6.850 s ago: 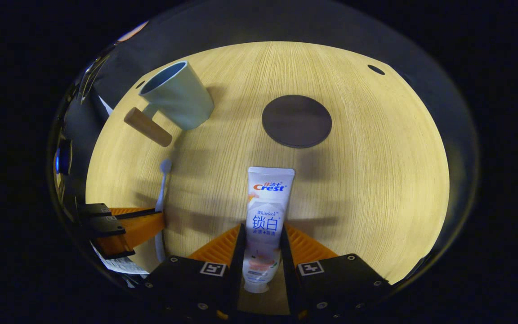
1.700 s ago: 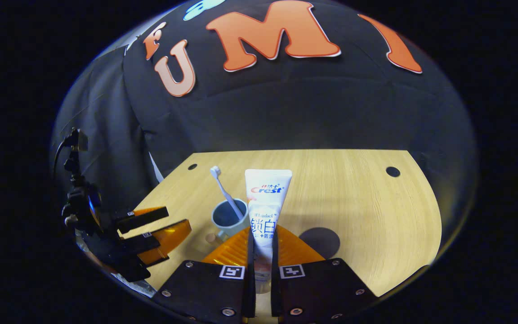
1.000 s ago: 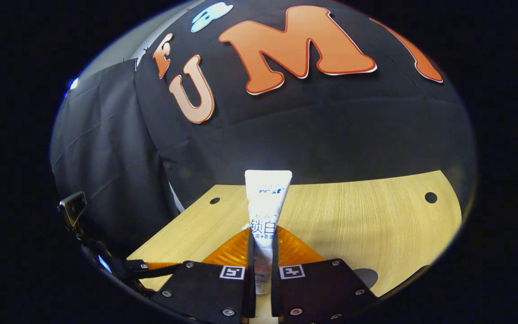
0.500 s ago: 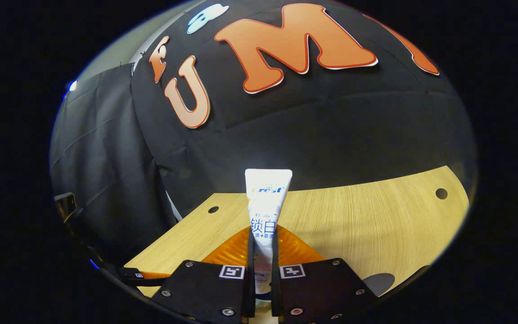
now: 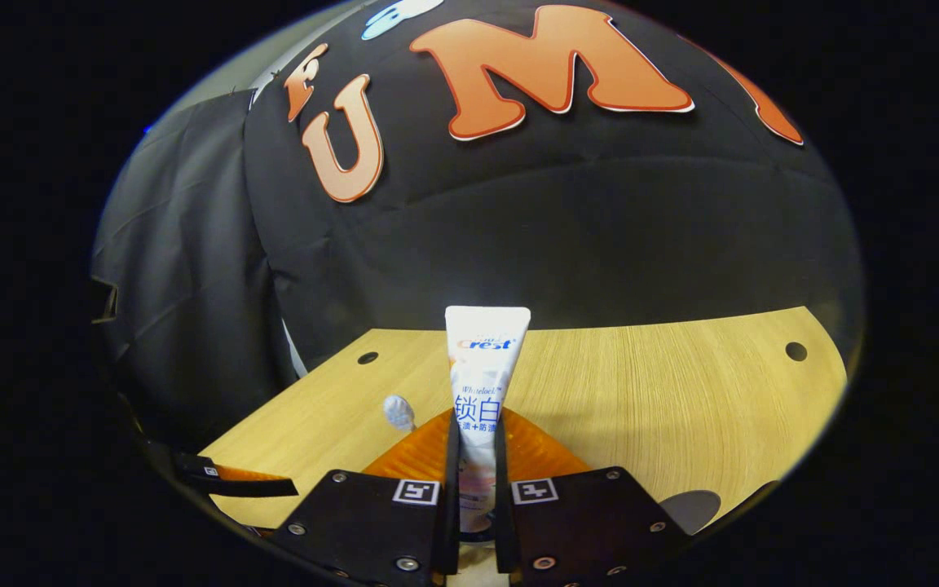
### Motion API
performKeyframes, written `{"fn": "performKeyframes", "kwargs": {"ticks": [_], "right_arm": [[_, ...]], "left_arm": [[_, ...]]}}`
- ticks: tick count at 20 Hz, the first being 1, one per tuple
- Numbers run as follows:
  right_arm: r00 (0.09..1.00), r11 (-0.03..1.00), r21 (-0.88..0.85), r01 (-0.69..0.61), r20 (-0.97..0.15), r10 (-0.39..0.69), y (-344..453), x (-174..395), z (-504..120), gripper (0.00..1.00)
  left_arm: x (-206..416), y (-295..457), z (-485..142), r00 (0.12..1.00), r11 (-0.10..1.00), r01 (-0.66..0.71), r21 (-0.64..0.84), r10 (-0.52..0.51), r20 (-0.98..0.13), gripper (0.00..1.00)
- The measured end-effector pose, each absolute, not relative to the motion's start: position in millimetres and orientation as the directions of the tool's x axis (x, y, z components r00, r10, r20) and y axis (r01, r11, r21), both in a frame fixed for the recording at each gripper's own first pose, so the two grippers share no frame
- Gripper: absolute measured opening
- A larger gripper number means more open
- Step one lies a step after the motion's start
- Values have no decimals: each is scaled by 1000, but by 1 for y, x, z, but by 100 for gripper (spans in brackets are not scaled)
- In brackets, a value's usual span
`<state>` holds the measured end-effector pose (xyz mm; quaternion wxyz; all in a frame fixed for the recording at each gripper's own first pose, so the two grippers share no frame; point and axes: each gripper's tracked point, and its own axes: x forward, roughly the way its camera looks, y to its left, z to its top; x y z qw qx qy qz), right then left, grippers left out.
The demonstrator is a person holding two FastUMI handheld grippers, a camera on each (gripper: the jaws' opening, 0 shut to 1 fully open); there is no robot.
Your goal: Put the toothbrush and toothpaste on the desktop into the cup, then pick up the cup and place it on the coaster on the desktop.
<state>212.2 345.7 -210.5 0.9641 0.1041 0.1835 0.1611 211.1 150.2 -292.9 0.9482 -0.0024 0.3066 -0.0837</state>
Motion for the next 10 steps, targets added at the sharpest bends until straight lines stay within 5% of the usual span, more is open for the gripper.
{"fn": "performKeyframes", "kwargs": {"ticks": [10], "right_arm": [[836,939,185,-289,-429,341,353,196,-240,25]], "left_arm": [[224,135,-293,788,983,173,-56,-173,-591,95]]}}
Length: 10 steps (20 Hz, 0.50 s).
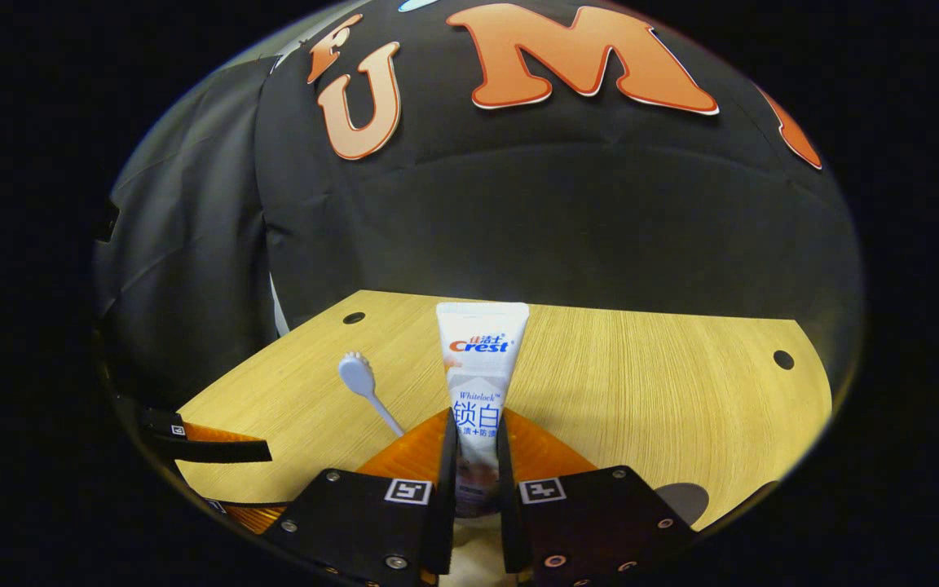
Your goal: Put the toothbrush and toothpaste on the desktop into the cup, then pick up the cup and place it on the coaster on the desktop.
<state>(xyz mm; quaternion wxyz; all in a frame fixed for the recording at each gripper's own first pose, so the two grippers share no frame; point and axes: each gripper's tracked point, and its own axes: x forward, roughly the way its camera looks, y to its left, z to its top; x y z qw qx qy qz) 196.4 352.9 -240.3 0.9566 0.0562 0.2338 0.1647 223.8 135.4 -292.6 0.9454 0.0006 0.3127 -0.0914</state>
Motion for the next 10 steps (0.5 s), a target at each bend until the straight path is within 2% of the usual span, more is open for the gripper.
{"fn": "performKeyframes", "kwargs": {"ticks": [2,5,6,7,8,10], "right_arm": [[814,938,194,-288,-466,346,350,191,-247,28],[813,933,192,-303,-459,358,348,187,-238,32],[818,931,197,-306,-446,363,348,185,-234,32],[820,931,203,-305,-441,365,346,185,-229,26],[819,929,209,-304,-441,367,345,183,-226,32],[814,930,214,-299,-452,365,337,176,-222,33]], "left_arm": [[225,135,-293,787,983,175,-60,-176,-591,95],[226,136,-296,788,982,177,-62,-179,-590,95],[227,136,-298,788,983,175,-63,-178,-589,95],[226,135,-302,787,982,176,-66,-181,-590,95],[227,134,-304,787,982,177,-69,-183,-589,95],[231,130,-309,786,980,185,-73,-192,-587,95]]}}
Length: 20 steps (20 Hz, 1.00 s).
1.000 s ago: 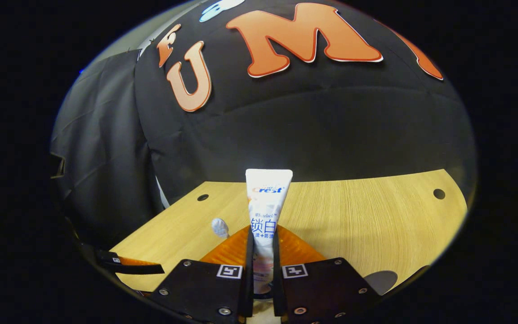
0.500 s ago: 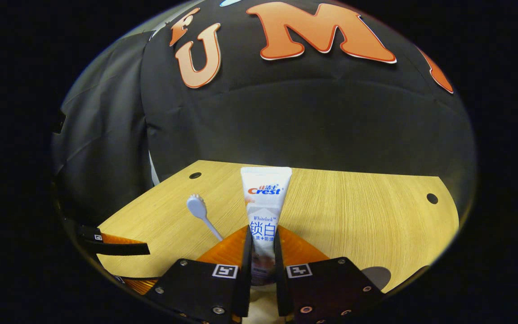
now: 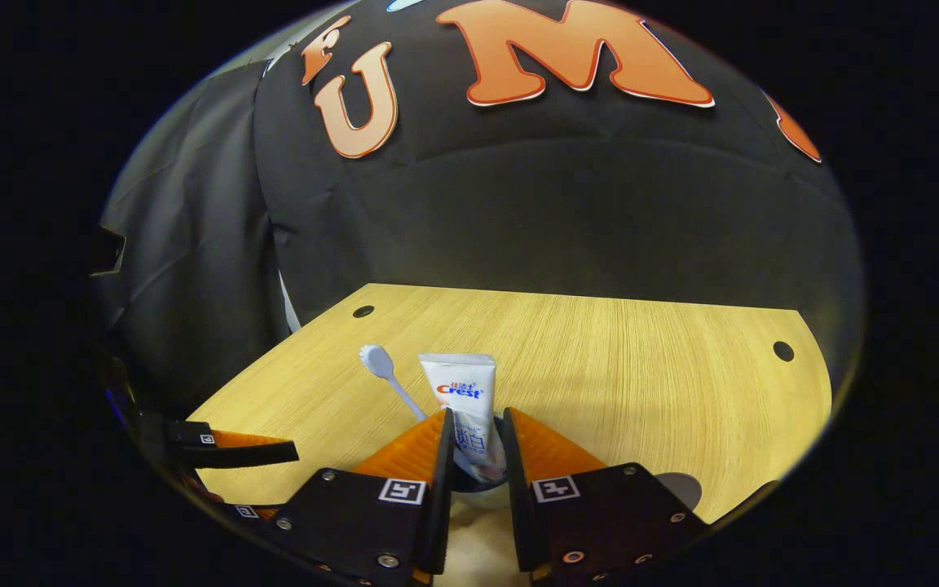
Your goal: Put the toothbrush and toothpaste on the desktop into the cup, then pick up the cup and place it on the coaster on the desktop.
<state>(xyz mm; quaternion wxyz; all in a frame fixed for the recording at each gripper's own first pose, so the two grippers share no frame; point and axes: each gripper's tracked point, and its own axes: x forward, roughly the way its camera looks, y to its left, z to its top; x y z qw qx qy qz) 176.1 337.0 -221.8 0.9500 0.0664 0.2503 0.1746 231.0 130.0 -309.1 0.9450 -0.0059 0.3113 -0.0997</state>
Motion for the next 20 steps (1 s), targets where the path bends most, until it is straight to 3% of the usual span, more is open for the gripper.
{"fn": "performKeyframes", "kwargs": {"ticks": [1,4,5,7,11,20], "right_arm": [[812,933,208,-294,-461,358,331,173,-220,29],[818,938,191,-288,-460,345,312,159,-207,55],[821,939,189,-289,-455,344,305,153,-202,54],[830,943,172,-286,-448,333,288,138,-193,71],[850,955,133,-266,-435,298,250,108,-178,86],[874,980,74,-186,-442,200,179,52,-171,90]], "left_arm": [[233,130,-309,789,979,189,-74,-196,-582,96],[244,127,-310,798,975,207,-81,-216,-562,95],[248,126,-311,800,973,215,-83,-224,-557,95],[258,124,-315,803,971,226,-84,-234,-547,95],[278,116,-314,807,964,247,-99,-261,-529,95],[286,89,-340,686,975,184,-127,-220,-693,95]]}}
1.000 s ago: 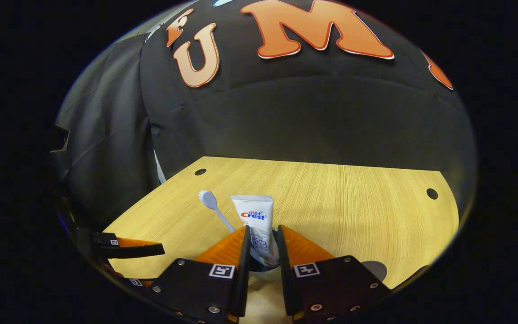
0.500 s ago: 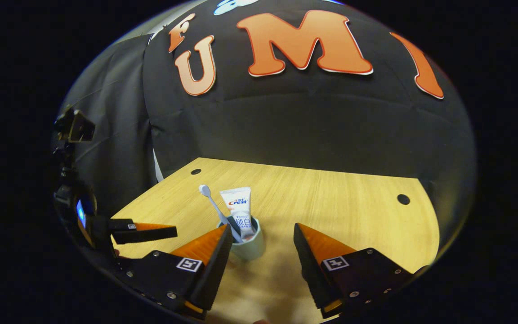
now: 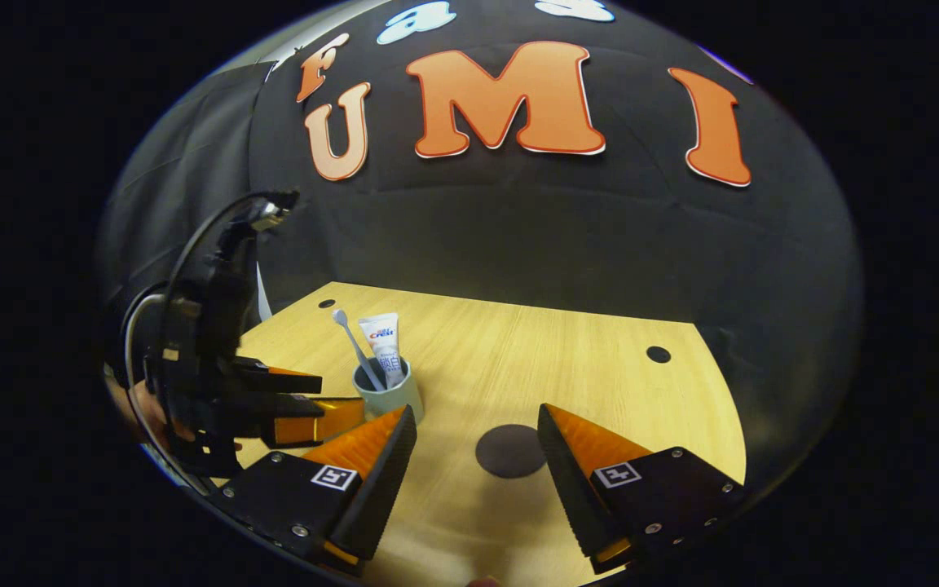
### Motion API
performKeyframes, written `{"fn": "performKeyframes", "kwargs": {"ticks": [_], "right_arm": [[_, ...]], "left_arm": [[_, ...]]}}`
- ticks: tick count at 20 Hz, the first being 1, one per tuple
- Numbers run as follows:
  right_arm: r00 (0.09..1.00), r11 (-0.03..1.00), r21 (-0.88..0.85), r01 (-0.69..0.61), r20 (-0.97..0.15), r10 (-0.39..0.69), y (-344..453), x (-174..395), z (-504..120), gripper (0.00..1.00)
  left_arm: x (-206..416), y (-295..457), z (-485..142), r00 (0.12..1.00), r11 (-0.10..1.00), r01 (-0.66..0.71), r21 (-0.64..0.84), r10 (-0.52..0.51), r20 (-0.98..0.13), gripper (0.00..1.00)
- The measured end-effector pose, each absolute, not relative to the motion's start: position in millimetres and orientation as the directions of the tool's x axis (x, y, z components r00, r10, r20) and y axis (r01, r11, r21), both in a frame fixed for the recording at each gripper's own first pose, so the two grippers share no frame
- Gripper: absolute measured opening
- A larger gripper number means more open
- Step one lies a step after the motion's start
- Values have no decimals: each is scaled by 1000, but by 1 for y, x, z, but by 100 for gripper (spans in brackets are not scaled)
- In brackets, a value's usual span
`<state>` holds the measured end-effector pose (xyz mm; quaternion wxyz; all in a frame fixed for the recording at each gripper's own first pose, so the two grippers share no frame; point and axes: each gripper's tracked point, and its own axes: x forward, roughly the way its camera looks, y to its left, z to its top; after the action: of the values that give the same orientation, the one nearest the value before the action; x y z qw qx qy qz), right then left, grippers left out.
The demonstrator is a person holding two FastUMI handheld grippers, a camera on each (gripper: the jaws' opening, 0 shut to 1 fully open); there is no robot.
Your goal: Put the toothbrush and toothpaste on the desktop into the cup, then pick up the cup and place it on the coaster on the desktop.
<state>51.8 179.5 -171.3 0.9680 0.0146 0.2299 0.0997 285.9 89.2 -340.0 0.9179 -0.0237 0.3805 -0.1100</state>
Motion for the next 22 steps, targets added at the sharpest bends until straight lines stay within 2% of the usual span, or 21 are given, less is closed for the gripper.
{"fn": "performKeyframes", "kwargs": {"ticks": [6,10,11,13,17,18,20,22], "right_arm": [[883,985,72,-158,-437,173,156,23,-167,90],[878,987,77,-143,-451,162,147,10,-171,90],[877,987,81,-138,-454,160,145,8,-171,90],[874,987,93,-132,-459,160,143,3,-173,90],[867,987,93,-134,-471,162,143,-5,-177,90],[865,987,89,-136,-475,163,142,-7,-178,90],[859,986,90,-141,-483,167,142,-12,-180,90],[854,985,95,-141,-493,170,140,-16,-182,90]], "left_arm": [[294,87,-367,564,979,113,-171,-205,-800,95],[296,85,-370,522,980,155,-120,-185,-833,95],[296,84,-369,511,980,165,-108,-178,-841,91],[298,78,-373,492,979,182,-91,-171,-854,89],[310,83,-385,461,978,199,-58,-145,-875,74],[312,80,-387,455,979,198,-58,-144,-879,75],[314,78,-394,428,980,189,-61,-138,-893,62],[315,81,-400,408,983,176,-52,-121,-905,59]]}}
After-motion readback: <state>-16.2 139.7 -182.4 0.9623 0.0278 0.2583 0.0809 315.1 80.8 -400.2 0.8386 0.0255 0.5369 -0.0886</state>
